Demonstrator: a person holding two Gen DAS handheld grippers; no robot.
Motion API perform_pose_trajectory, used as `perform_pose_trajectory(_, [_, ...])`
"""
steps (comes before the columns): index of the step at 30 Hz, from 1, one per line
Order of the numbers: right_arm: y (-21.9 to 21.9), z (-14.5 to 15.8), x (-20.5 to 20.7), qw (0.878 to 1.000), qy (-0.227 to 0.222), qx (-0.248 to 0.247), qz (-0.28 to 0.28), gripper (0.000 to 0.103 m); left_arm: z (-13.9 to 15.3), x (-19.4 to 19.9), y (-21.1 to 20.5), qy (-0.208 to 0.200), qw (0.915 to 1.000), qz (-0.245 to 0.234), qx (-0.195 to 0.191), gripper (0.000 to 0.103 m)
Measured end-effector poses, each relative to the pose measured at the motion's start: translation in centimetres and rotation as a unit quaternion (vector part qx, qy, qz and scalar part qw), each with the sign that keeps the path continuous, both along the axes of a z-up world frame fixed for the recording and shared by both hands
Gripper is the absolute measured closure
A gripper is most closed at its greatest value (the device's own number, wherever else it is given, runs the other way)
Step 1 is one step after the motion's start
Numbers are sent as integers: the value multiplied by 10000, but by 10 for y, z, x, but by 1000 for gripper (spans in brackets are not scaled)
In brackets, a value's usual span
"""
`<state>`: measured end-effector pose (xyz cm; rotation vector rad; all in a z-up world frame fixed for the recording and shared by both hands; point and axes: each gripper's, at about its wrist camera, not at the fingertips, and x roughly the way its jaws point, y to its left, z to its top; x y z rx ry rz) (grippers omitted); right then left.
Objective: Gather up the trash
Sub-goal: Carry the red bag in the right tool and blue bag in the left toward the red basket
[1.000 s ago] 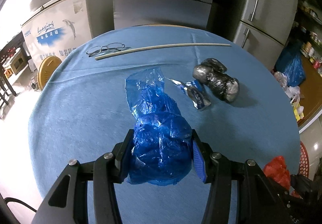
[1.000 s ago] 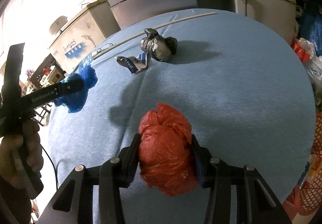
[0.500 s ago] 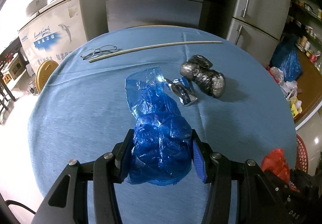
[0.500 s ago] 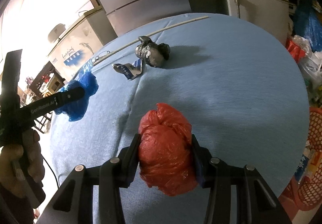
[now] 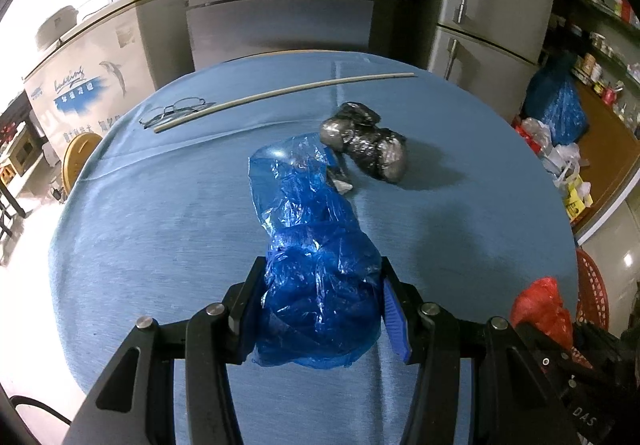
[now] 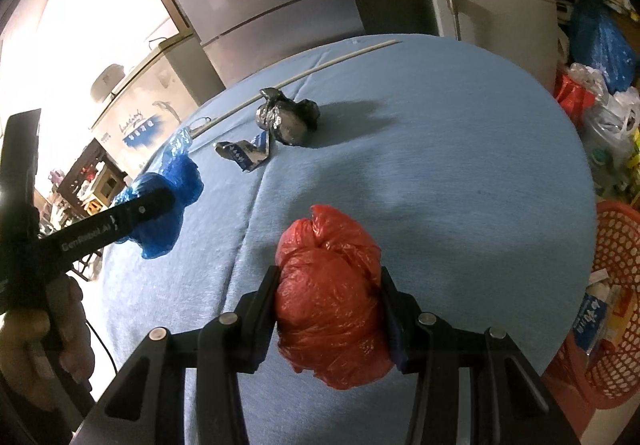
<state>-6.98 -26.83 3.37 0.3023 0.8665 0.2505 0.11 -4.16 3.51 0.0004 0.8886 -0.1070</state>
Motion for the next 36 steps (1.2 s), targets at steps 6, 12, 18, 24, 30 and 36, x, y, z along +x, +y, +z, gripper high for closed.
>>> perform_pose_trajectory(6, [-9, 0, -4, 9999, -22, 31, -111, 54, -3, -3, -13, 41, 9999, -107, 22, 49])
perform_pose_trajectory(12, [-18, -2, -8, 9997, -5, 55, -221, 54, -6, -6, -23, 89, 9997, -213, 39, 49])
perform_pose_trajectory(18, [-24, -3, -9, 9995, -8, 70, -299, 54, -7, -7, -27, 109, 9996, -267, 49, 49])
perform_pose_trajectory(24, [-28, -2, -10, 9993, -37, 76, -369, 54, -9, -9, -30, 135, 9994, -302, 51, 49])
perform_pose_trajectory(30, [-37, -5, -14, 9988, -12, 76, -493, 54, -13, -10, -35, 176, 9991, -378, 54, 49])
perform_pose_trajectory(36, [-48, -6, -17, 9979, 4, 92, -635, 54, -19, -15, -45, 231, 9984, -504, 67, 49])
